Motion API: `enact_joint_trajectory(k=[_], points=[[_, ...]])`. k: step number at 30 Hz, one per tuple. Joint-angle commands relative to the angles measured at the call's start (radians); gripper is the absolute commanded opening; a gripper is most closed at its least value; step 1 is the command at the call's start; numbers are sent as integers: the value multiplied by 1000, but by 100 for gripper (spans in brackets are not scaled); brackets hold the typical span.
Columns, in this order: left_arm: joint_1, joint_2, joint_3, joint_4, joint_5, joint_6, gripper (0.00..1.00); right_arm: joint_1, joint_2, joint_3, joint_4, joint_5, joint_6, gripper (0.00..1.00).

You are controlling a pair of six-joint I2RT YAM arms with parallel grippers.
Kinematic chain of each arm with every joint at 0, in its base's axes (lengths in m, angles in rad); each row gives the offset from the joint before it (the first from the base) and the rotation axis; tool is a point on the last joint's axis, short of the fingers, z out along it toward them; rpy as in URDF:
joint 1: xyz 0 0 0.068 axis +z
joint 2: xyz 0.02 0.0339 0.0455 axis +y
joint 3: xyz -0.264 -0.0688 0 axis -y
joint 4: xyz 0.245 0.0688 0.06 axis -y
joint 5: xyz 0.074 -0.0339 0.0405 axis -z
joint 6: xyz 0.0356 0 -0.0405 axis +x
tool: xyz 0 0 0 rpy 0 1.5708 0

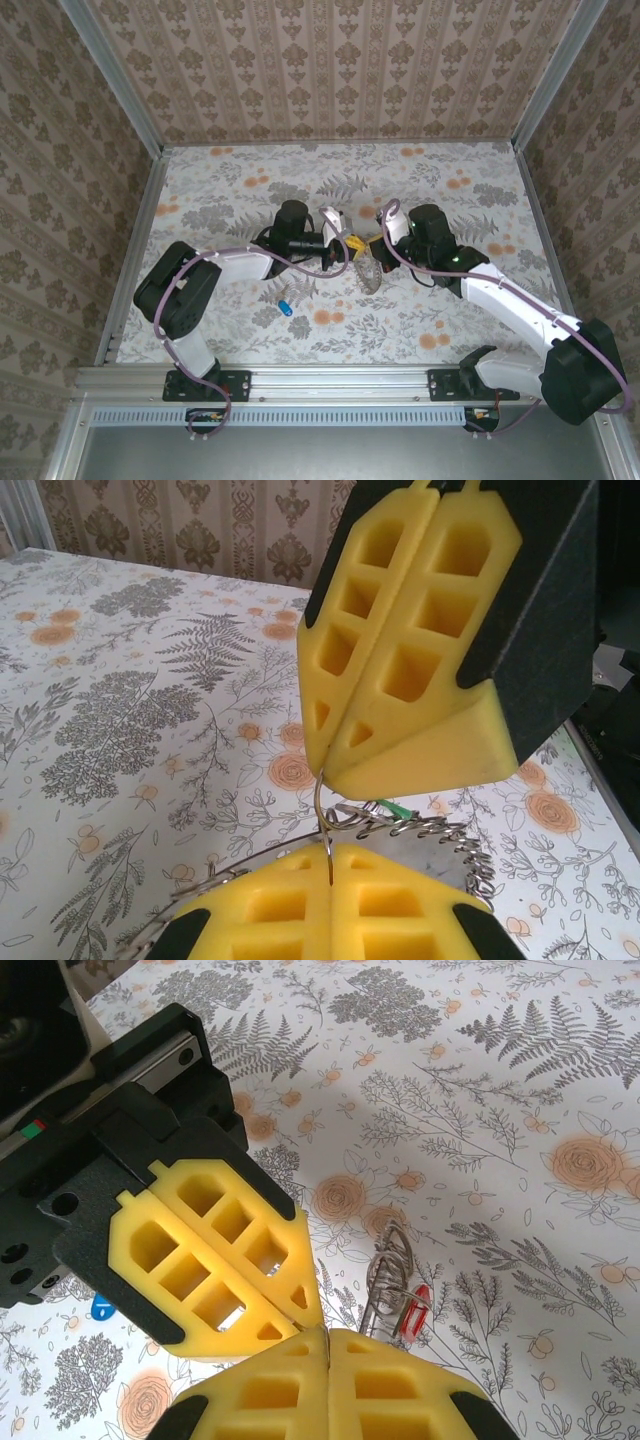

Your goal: Put the keys on the keyring

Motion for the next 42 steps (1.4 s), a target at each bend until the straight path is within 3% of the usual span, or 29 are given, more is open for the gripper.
enact_joint_trajectory(k=[1,10,17,24,27,30,36,42], points=[[-7,-8,-17,64,15,-26,0,-28,-16,-9,-6,50,23,0],[-19,3,-24,105,-14,-39,0,-44,-18,-2,-27,29,25,5],[-28,2,-28,110,-35,-36,0,-66,-9,6,-59,19,22,23],[-33,-4,-37,131,-70,-36,0,-92,-12,13,-79,-11,10,21],[-35,-9,-42,141,-84,-37,0,-105,-27,18,-74,-58,17,24],[-37,-18,-45,145,-95,-36,0,-127,-44,10,-37,-184,18,26],[-41,-34,-52,149,-105,-35,0,-142,-18,12,-47,-349,-37,37],[-45,-39,-54,151,-108,-39,0,-142,47,27,-61,-315,-67,38]])
